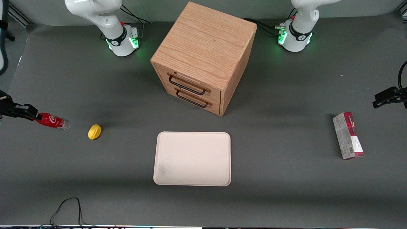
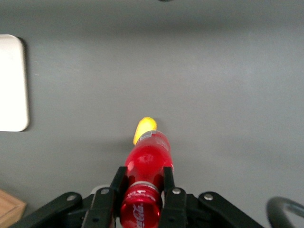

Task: Place coke bottle on tray
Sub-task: 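Lift the bottle and carry it over the cream tray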

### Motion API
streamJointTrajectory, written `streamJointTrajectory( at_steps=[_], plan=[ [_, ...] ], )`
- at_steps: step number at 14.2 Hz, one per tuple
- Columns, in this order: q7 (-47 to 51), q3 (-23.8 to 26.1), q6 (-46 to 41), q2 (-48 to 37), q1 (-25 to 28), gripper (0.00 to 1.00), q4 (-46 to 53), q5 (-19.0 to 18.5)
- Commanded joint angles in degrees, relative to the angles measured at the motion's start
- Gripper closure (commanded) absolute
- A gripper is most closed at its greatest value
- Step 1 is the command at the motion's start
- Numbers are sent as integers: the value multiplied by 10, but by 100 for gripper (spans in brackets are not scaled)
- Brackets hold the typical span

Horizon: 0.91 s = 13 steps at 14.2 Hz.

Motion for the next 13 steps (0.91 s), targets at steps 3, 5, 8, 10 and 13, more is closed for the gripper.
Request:
streamJointTrajectory(
  at_steps=[3, 5, 8, 10, 13],
  plan=[
    [151, 78, -128, 87, -3, 100, 233, 9],
    [213, 125, -128, 95, -1, 100, 263, -5],
    [350, 232, -127, 123, 1, 100, 322, -72],
    [427, 280, -118, 149, 2, 100, 348, -75],
    [515, 334, -43, 199, 27, 100, 350, -121]
  ],
)
